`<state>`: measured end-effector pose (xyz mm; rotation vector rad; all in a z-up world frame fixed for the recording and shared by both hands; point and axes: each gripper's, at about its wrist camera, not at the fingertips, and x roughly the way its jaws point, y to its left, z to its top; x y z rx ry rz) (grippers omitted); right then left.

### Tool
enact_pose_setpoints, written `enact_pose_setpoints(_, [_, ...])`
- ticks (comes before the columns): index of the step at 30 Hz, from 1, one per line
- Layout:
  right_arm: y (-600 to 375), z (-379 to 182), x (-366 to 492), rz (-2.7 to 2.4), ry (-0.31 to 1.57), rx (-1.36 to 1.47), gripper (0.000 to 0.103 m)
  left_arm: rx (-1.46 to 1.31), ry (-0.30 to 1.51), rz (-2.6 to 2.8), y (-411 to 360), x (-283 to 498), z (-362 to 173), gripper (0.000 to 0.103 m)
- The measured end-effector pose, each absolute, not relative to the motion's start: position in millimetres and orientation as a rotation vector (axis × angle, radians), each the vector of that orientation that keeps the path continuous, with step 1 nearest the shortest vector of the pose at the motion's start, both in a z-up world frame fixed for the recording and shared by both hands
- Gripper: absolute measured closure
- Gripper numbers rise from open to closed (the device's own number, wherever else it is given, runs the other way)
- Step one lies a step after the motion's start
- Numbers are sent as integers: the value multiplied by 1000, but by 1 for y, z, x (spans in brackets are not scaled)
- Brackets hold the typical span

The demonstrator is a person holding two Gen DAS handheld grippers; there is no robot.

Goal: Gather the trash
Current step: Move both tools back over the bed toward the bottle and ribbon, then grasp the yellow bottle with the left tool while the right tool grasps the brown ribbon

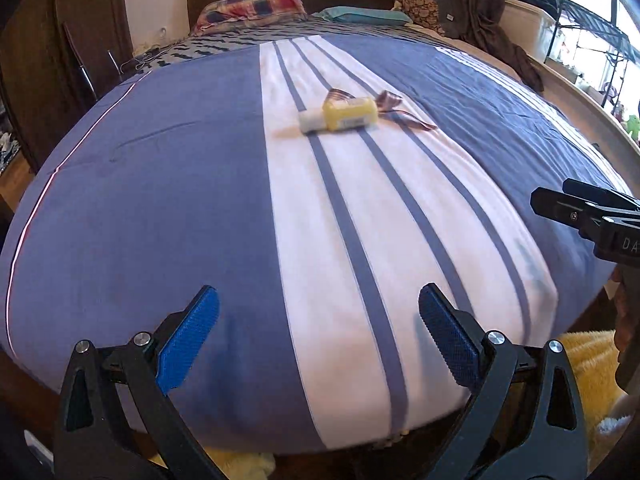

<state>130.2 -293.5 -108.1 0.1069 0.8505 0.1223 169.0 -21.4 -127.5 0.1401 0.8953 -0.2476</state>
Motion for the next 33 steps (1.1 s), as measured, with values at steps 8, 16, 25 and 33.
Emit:
enact_pose_setpoints(8, [-280, -121, 204, 148, 895, 67, 35, 130, 932, -228, -23, 233, -137, 8])
enact_pose_setpoints(16, [-251, -132, 259, 197, 919, 18, 55, 135, 955, -252, -33, 265, -144, 8])
enact_pose_setpoints(25, [-243, -132, 287, 208, 927, -19, 71, 130, 954, -272, -46, 289, -145, 8])
enact_pose_setpoints(33, [-252, -131, 290, 164, 941, -34, 69, 121, 955, -289, -53, 296, -146, 8])
